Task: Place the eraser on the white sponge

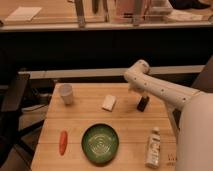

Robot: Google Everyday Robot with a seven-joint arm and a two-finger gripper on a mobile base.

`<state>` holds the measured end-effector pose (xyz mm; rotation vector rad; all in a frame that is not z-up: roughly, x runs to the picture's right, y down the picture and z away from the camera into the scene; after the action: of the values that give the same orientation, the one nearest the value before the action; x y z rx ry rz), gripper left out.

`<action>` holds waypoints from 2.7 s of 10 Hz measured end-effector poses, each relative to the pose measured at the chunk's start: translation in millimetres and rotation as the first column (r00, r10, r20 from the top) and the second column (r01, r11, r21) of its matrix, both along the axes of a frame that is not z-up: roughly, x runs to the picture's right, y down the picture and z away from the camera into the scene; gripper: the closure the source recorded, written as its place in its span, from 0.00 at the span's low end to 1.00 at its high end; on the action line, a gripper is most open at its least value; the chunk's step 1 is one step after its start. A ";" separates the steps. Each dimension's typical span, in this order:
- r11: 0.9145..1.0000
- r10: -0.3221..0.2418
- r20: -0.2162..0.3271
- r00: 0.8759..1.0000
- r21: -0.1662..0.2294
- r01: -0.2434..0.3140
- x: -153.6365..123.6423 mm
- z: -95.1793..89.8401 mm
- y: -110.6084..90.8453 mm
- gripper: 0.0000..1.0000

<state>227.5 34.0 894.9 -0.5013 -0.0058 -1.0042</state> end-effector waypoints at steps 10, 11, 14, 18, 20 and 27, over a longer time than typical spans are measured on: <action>1.000 0.027 0.007 1.000 -0.016 -0.027 42.0 7.4 20.9 0.20; 1.000 0.023 0.017 1.000 -0.016 -0.023 40.7 9.8 22.8 0.20; 1.000 0.026 0.027 0.999 -0.016 -0.025 42.3 15.8 29.0 0.20; 1.000 0.027 0.045 0.999 -0.012 -0.026 41.2 24.4 36.9 0.20; 1.000 0.026 0.051 0.998 -0.011 -0.026 40.2 28.5 41.0 0.20; 0.999 0.033 0.066 0.997 -0.001 -0.033 38.7 36.1 53.1 0.20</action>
<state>266.3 87.1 931.0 -0.4663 -0.0723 -0.9877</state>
